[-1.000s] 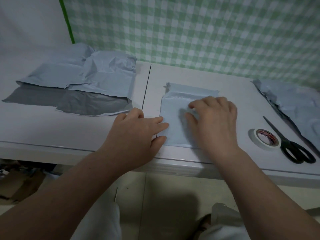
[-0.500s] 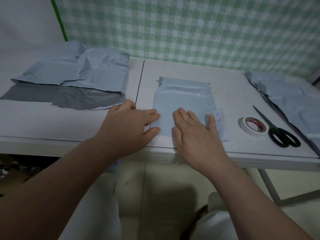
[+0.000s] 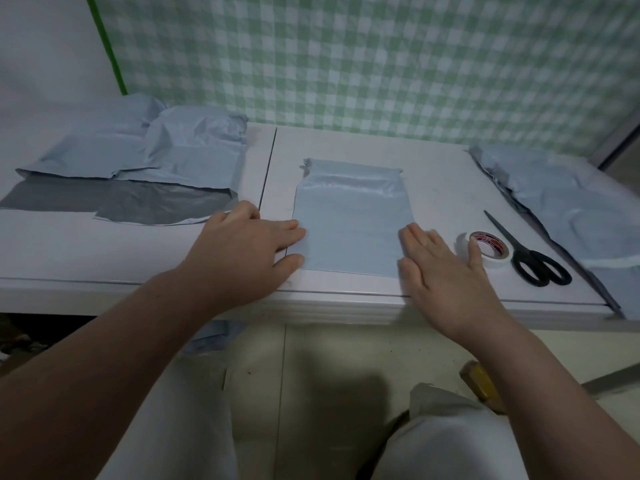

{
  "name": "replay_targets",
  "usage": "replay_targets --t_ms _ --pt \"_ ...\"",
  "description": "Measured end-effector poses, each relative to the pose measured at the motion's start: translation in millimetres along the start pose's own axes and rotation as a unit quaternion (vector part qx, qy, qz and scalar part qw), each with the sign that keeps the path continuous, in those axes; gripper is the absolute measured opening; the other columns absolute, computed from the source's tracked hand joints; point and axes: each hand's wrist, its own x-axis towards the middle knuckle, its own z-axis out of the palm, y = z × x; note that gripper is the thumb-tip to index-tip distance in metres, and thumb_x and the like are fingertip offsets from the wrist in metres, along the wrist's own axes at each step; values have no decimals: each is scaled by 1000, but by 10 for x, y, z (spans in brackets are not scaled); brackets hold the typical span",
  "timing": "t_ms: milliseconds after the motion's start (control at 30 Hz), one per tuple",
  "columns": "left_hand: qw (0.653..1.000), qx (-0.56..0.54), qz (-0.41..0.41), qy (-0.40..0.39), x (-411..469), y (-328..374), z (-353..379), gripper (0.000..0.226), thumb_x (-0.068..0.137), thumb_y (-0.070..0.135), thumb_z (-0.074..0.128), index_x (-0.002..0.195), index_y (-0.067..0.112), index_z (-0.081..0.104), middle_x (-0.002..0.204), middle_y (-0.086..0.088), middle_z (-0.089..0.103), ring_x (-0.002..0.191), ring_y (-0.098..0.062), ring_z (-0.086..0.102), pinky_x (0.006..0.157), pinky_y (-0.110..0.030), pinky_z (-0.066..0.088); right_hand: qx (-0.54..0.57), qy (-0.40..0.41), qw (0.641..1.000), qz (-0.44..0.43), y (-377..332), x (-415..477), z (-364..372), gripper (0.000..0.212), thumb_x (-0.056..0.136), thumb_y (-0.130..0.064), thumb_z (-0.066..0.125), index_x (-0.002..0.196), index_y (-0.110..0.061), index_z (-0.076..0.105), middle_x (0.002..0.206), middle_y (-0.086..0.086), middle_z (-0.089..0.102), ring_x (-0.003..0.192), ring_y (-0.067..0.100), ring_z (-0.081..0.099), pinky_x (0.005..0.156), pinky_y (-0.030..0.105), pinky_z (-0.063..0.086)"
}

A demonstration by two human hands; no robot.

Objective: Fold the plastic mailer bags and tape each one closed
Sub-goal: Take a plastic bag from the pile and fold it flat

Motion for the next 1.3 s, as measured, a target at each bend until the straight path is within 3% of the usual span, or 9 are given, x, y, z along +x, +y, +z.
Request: replay_targets --t_ms 133,233,333,400,467,633,867,1100,1300 --pt "993 114 14 -11 62 51 -102 61 77 49 11 105 29 60 111 13 63 102 -19 45 82 -34 37 -7 12 1000 -5 6 0 9 52 101 -31 13 152 -25 6 160 -9 4 147 14 -1 115 45 -10" --pt "992 104 61 21 155 232 -141 28 74 26 28 74 16 54 83 2 55 92 -29 52 78 -37 45 -7 11 1000 -3 16 7 23 53 101 -32 12 152 -25 4 160 -9 1 147 15 -3 115 44 -11" --pt "988 5 137 69 262 541 -77 42 78 12 30 102 8 64 105 -13 63 102 -37 56 91 -46 44 -8 15 1000 0 17 18 34 53 100 -33 12 152 -25 4 160 -9 0 147 15 -5 115 45 -11" --pt "992 -37 120 -10 317 769 -6 44 97 19 25 138 10 41 142 -9 43 131 -29 36 107 -42 28 -7 17 1000 3 16 14 40 53 101 -34 12 153 -25 4 160 -9 0 147 15 -6 115 44 -12" --pt "991 -53 104 -61 365 893 107 48 102 28 23 147 13 20 155 -4 21 142 -23 17 113 -40 15 -12 20 1000 3 19 7 48 53 101 -34 12 153 -25 3 160 -9 -1 147 16 -7 115 43 -13" --pt "991 -29 81 -99 393 810 240 57 101 39 15 151 18 -3 159 3 -7 146 -17 -4 117 -44 2 -16 25 1000 5 35 17 70 53 101 -34 12 153 -25 4 160 -9 -1 147 17 -7 114 43 -13" --pt "993 -26 49 -109 245 552 129 56 101 40 13 151 22 -3 159 3 -8 146 -14 -5 118 -42 1 -15 48 999 -13 78 62 133 54 95 -35 5 146 -23 20 157 -8 18 147 21 1 115 50 -6" --pt "994 -18 41 -100 252 556 160 57 100 42 13 151 22 -2 159 3 -7 146 -15 -4 117 -43 1 68 295 945 -121 -255 -162 370 28 91 -25 46 105 -18 69 116 -2 68 118 24 58 108 43 28" --pt "993 -7 34 -111 247 564 147 56 101 42 12 151 23 -4 159 4 -9 146 -14 -6 116 -45 -3 81 341 930 -110 -390 -260 514 28 91 -26 50 99 -14 74 108 -1 72 107 19 65 110 47 31"
